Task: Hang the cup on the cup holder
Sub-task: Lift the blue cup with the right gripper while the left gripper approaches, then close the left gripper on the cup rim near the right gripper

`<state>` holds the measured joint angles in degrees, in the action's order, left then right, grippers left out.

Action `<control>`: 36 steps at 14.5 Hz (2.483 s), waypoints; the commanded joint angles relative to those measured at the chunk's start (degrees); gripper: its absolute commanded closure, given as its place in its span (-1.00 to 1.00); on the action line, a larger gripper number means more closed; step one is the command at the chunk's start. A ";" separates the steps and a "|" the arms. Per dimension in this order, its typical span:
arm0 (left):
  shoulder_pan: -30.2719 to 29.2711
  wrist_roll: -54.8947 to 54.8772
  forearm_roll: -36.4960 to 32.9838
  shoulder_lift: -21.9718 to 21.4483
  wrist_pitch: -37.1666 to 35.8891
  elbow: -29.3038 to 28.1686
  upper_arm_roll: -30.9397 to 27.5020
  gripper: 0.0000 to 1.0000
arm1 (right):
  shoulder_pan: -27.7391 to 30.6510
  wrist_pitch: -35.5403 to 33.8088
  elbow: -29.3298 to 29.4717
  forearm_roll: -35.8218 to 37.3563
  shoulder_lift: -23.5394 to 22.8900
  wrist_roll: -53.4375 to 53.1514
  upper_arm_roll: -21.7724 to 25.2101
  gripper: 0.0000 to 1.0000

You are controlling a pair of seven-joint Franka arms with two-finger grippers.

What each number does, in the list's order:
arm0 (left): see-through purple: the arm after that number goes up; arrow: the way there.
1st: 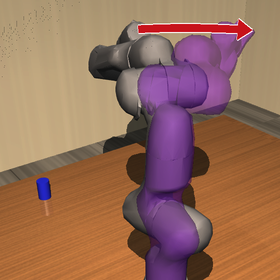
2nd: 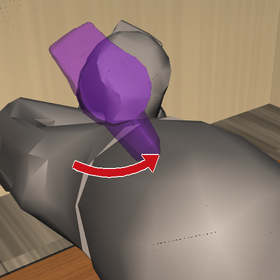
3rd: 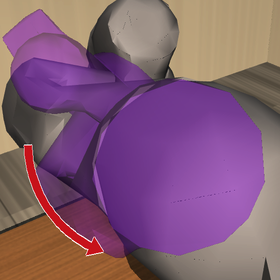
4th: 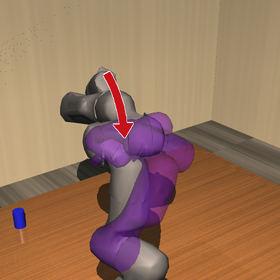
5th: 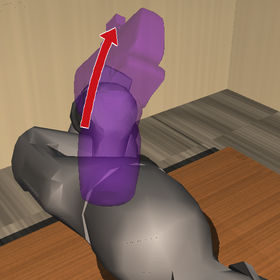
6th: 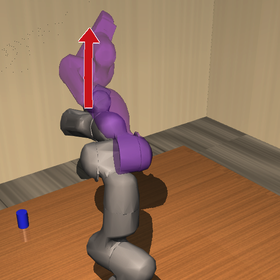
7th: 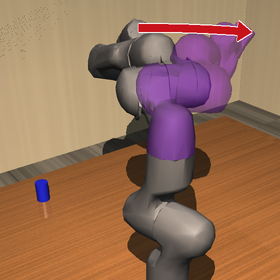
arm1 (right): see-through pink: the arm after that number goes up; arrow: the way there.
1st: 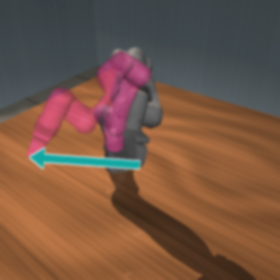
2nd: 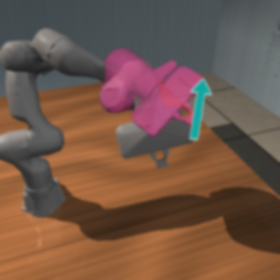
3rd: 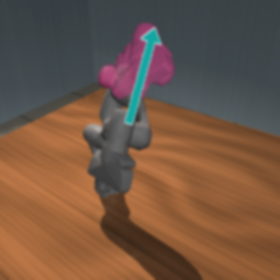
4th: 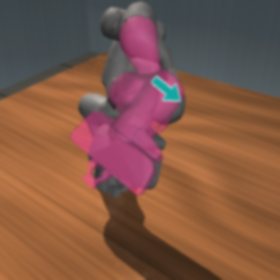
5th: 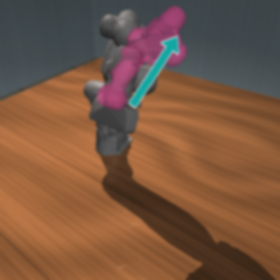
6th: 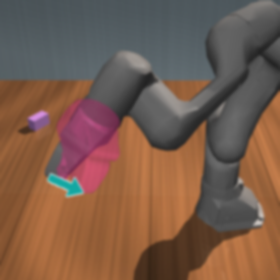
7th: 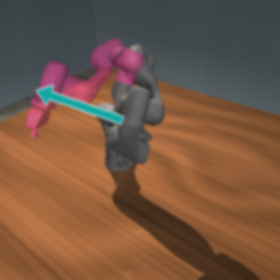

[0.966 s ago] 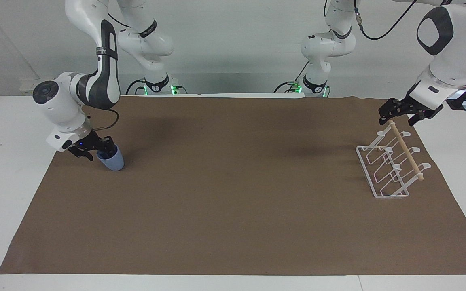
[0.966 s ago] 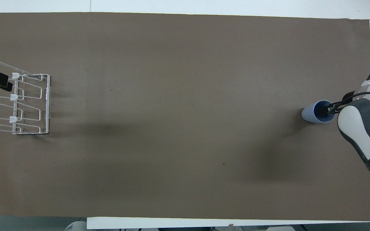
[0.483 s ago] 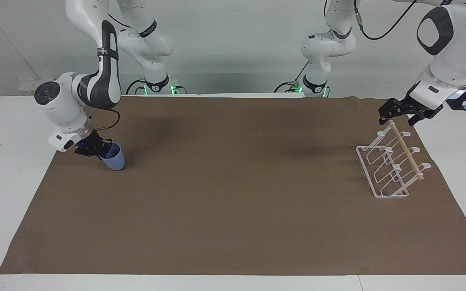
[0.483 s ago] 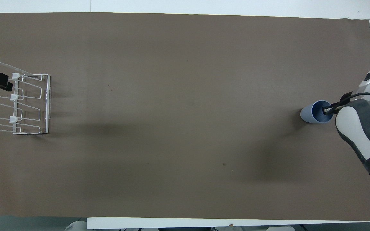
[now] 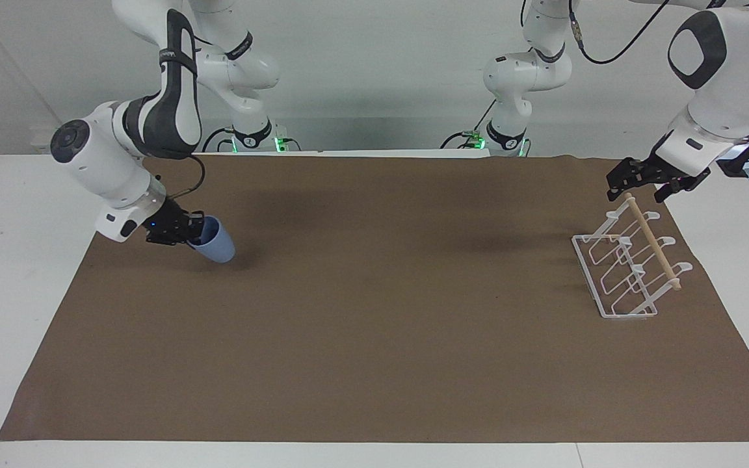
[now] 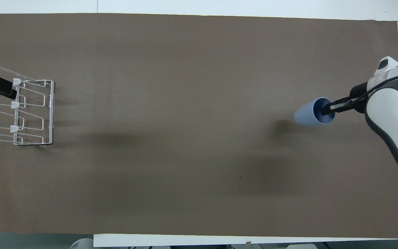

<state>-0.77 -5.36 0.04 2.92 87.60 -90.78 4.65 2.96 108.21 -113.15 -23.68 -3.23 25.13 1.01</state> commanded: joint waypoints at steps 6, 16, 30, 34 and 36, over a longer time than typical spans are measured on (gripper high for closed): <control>7.70 44.22 18.58 -3.62 -3.49 -4.40 0.09 -1.00 | -15.33 1.99 0.56 -36.66 0.77 -20.71 -0.05 1.00; 10.44 102.55 26.59 -3.71 -1.99 -4.40 -0.43 -1.00 | -36.53 20.20 0.21 -59.10 0.60 -33.75 -0.14 1.00; 10.88 107.84 30.37 -3.18 -4.01 -0.27 2.29 -1.00 | -36.80 20.55 0.30 -60.79 0.60 -33.75 -1.63 1.00; 14.03 108.37 30.20 -6.42 2.81 -7.71 2.91 -1.00 | -37.24 23.36 0.30 -60.79 0.42 -33.75 -1.72 1.00; 15.71 108.28 30.20 -8.71 7.57 -12.82 2.91 -1.00 | -37.77 23.71 0.30 -60.79 0.33 -33.75 -1.72 1.00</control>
<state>13.31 102.26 29.75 -1.26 90.06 -96.18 7.96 -34.37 130.66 -112.67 -83.26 -2.94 -8.19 -0.29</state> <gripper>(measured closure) 0.000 0.956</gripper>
